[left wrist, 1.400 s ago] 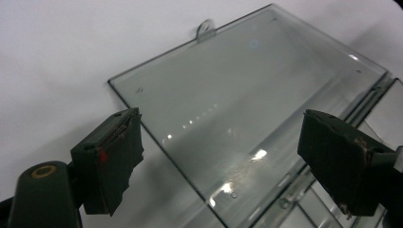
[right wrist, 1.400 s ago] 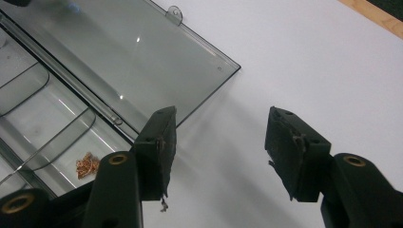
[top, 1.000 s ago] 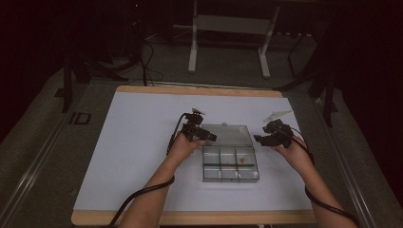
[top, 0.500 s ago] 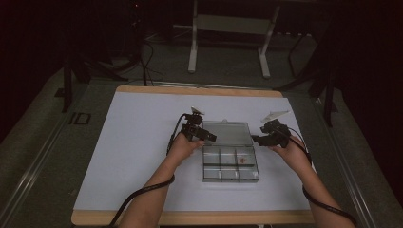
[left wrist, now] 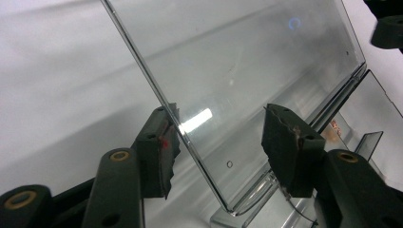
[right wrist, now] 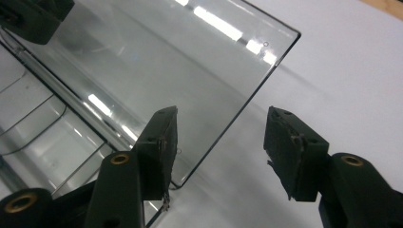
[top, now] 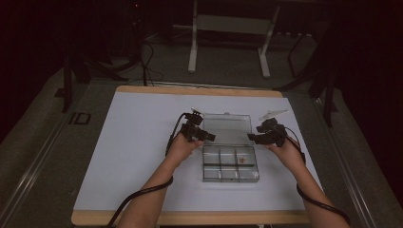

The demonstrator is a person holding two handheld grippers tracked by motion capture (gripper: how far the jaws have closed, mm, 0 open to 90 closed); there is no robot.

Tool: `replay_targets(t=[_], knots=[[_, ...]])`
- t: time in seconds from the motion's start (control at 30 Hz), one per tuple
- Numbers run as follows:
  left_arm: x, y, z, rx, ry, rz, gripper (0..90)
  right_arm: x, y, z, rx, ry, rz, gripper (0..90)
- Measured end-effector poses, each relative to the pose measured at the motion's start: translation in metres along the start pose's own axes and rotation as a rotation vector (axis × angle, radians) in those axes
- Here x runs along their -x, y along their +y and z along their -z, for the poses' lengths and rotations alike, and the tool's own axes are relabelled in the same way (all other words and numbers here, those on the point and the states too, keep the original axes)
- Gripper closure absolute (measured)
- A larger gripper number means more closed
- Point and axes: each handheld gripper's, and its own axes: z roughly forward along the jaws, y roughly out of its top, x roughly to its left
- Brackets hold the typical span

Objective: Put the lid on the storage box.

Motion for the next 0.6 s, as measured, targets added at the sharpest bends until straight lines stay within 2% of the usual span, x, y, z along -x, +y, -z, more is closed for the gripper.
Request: replay_targets(t=[0.23,0.4,0.6], knots=[[0.0000,-0.0022,0.0052,0.015,-0.001,-0.023,54.3,0.0047,-0.0013,-0.0111,-0.007,0.027,-0.041,47.7],[0.0004,-0.0033,0.0057,0.027,-0.004,-0.014,55.6,0.0049,-0.0008,-0.0116,-0.005,0.050,-0.041,53.3],[0.0019,-0.0044,0.0101,0.036,0.003,-0.041,60.1,0.0047,0.0004,-0.0096,-0.003,0.077,-0.051,57.0]])
